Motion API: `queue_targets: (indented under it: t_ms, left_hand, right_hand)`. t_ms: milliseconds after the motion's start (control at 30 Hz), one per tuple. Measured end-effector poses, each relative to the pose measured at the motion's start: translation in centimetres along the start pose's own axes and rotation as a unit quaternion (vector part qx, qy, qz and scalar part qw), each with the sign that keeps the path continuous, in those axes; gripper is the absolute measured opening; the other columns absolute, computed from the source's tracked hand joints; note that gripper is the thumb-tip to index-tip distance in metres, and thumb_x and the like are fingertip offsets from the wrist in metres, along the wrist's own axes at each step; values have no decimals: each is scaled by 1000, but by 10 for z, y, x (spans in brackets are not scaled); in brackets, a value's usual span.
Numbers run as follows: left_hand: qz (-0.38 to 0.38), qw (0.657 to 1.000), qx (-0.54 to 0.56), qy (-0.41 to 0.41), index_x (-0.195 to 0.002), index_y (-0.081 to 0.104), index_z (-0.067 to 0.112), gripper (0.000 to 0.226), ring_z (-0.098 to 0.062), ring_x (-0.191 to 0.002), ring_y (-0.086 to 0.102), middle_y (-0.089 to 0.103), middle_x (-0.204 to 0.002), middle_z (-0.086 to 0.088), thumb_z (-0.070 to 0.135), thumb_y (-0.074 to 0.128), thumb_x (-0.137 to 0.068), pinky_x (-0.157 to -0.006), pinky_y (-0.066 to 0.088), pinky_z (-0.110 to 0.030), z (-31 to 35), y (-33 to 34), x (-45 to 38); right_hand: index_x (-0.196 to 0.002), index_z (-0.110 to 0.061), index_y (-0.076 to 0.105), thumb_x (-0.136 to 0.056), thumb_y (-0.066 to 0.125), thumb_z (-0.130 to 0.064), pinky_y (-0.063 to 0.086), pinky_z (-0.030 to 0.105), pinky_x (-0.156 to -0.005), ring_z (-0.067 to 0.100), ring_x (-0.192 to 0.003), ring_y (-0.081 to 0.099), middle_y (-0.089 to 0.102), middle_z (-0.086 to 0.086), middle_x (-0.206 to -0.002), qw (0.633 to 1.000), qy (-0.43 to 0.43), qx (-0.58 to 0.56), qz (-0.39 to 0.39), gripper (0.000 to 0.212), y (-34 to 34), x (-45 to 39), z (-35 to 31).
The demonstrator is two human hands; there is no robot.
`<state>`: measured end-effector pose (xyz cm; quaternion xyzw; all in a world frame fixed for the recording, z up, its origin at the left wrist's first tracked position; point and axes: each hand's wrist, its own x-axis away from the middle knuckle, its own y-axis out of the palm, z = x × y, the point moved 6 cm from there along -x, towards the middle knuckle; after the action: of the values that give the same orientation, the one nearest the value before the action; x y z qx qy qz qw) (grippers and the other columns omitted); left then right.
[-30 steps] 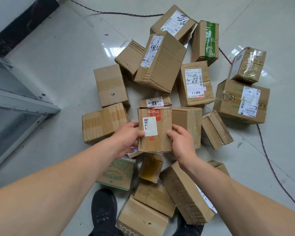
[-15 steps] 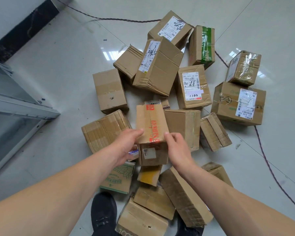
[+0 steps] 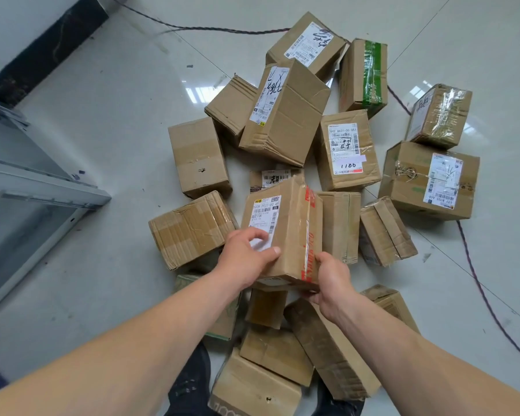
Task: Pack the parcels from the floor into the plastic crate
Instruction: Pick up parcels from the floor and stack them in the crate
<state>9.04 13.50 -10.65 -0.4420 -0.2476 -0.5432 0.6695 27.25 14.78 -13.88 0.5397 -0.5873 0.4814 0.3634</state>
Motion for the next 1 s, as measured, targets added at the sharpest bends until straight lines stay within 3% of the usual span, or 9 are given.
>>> queue_targets:
  t_ms: [100, 233, 333, 400, 467, 600, 733, 867, 1000]
  left_hand:
    - [8, 997, -48, -67, -139, 39, 27, 91, -23, -121, 46, 38, -136, 0, 55, 83, -65, -105, 44, -45, -17, 6, -7]
    - [2, 997, -26, -75, -143, 31, 32, 122, -24, -121, 50, 46, -135, 1, 65, 83, -38, -104, 44, -48, -28, 13, -12]
    - [34, 995, 18, -91, -132, 46, 28, 95, -21, -111, 57, 58, -124, 4, 52, 85, -49, -95, 49, -43, -36, 5, -12]
    - [25, 990, 92, -105, -120, 60, 22, 50, -18, -102, 63, 66, -116, 3, 32, 79, -76, -85, 53, -37, -39, 0, -10]
    - [17, 982, 155, -103, -117, 64, 19, 29, -19, -98, 66, 70, -111, 1, 25, 68, -89, -82, 56, -37, -35, -5, -4]
    - [30, 972, 222, -77, -113, 55, 22, 20, -20, -95, 66, 68, -108, -3, 32, 57, -96, -71, 53, -35, -17, -23, 20]
    - [16, 965, 259, -42, -107, 56, 19, 23, -18, -86, 64, 69, -99, -4, 39, 48, -99, -67, 46, -34, 12, -49, 60]
    - [-6, 953, 302, -26, -93, 57, 11, 34, -8, -59, 66, 69, -75, 2, 40, 41, -102, -50, 48, -23, 42, -81, 110]
    - [-16, 934, 356, 7, -86, 61, 13, 39, -20, -79, 66, 70, -74, 2, 43, 41, -101, -64, 48, -30, 69, -120, 165]
  right_hand:
    - [-107, -10, 63, -102, 47, -22, 55, 48, -91, 30, -100, 64, 69, 15, -105, 999, -1, 24, 21, 20, -2, -8, 6]
    - [-138, -23, 54, -93, 50, -16, 54, 48, -99, 29, -114, 62, 63, 7, -127, 994, -63, 76, 53, 45, -3, -20, 9]
    - [-119, -27, 65, -92, 46, -10, 56, 48, -97, 26, -111, 64, 68, 3, -120, 993, -86, 70, 45, 37, -3, -23, 4]
    - [-105, -21, 72, -94, 46, -26, 57, 46, -93, 29, -107, 67, 73, 5, -109, 991, -98, 84, 14, 29, 0, -16, 0]
    - [-96, -25, 78, -95, 43, -48, 56, 46, -91, 28, -104, 68, 76, 4, -102, 990, -101, 97, -16, 42, 1, -3, -4]
    - [-104, -26, 73, -102, 44, -53, 52, 42, -87, 22, -98, 66, 77, 1, -98, 994, -83, 36, -60, 40, -2, 24, -10]
    - [-130, -16, 57, -84, 57, -47, 50, 28, -49, 28, -91, 63, 69, 18, -115, 989, -109, 15, -98, 56, -5, 66, -28]
    - [-139, -18, 49, -68, 61, -49, 50, 27, -47, 33, -94, 65, 68, 18, -119, 983, -130, 10, -131, 78, 1, 130, -55]
    - [-135, -8, 51, -55, 72, -57, 54, 30, -56, 41, -107, 67, 64, 23, -130, 978, -166, -29, -120, 96, 6, 200, -82]
